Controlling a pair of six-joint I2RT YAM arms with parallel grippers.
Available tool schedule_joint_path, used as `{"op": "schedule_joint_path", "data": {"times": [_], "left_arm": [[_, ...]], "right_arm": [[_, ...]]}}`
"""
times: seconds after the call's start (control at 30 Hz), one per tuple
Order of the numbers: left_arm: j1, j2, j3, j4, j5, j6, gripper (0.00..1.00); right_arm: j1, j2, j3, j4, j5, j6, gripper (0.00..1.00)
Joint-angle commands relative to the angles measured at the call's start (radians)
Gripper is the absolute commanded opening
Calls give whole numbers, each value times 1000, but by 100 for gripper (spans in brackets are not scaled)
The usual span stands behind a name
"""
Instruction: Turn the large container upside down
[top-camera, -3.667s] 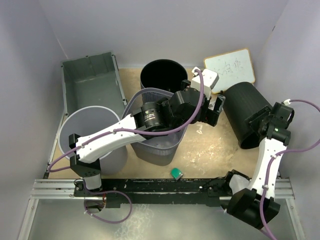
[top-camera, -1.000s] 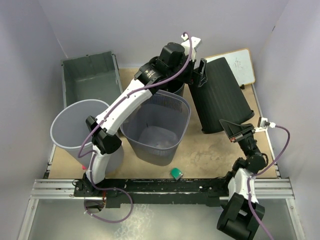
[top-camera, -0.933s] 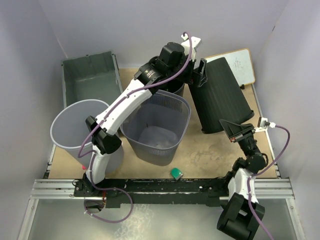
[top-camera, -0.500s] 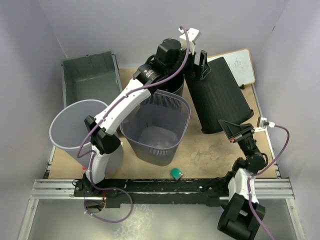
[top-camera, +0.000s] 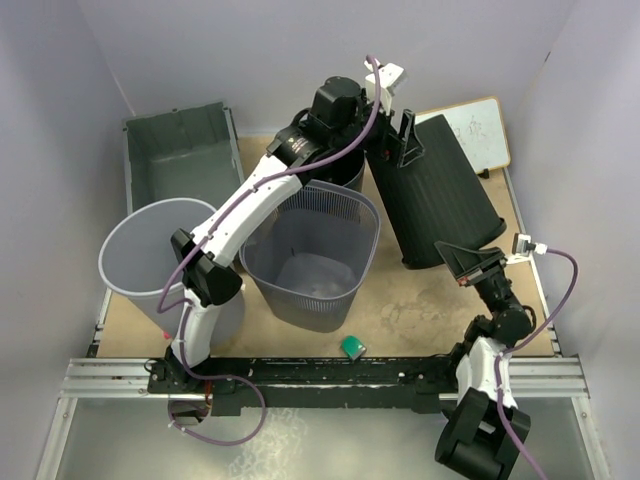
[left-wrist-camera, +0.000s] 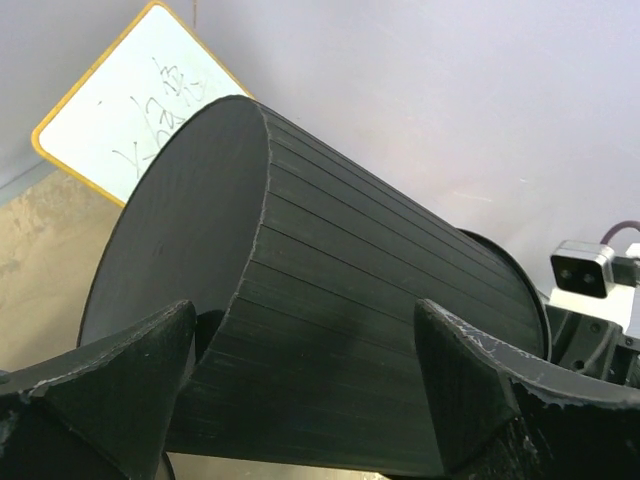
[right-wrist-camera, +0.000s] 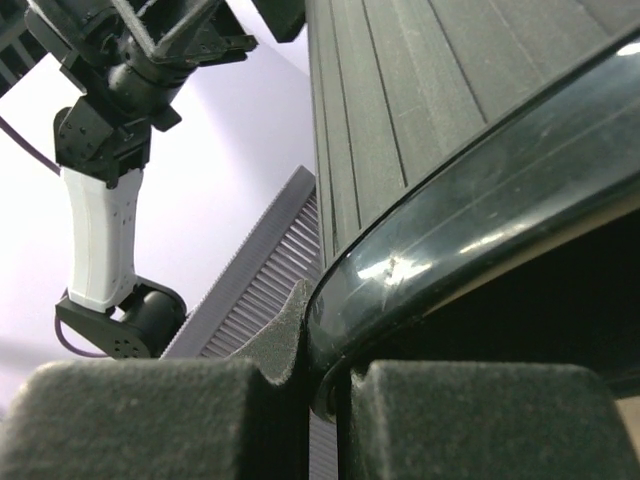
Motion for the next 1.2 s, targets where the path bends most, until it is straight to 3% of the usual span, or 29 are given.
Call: {"op": "schedule_joint_path", "data": {"times": [0.0, 0.33, 0.6, 0.73, 0.87, 0.9, 1.03, 1.17], "left_arm": [[-1, 13, -4, -14, 159, -18, 85], [-2, 32, -94, 19, 198, -47, 81], [-2, 63, -70, 33, 190, -56, 82], [-2, 72, -66, 59, 198, -80, 82], [-2, 69, -60, 74, 209, -90, 82], [-1, 68, -59, 76, 214, -94, 82], [-5, 64, -65, 84, 233, -112, 82], [-11, 49, -71, 99, 235, -119, 82]], "right_arm": [[19, -15, -118, -102, -141, -109, 2], [19, 20, -3, -416, -43, -453, 10], [21, 231, -17, -165, -28, -393, 17], [24, 348, -36, -35, -25, -359, 25], [24, 432, -40, 8, -40, -351, 28], [24, 440, -44, -2, -36, -353, 31], [24, 406, -59, -152, -9, -427, 71], [24, 282, -41, -450, 26, -550, 79]]}}
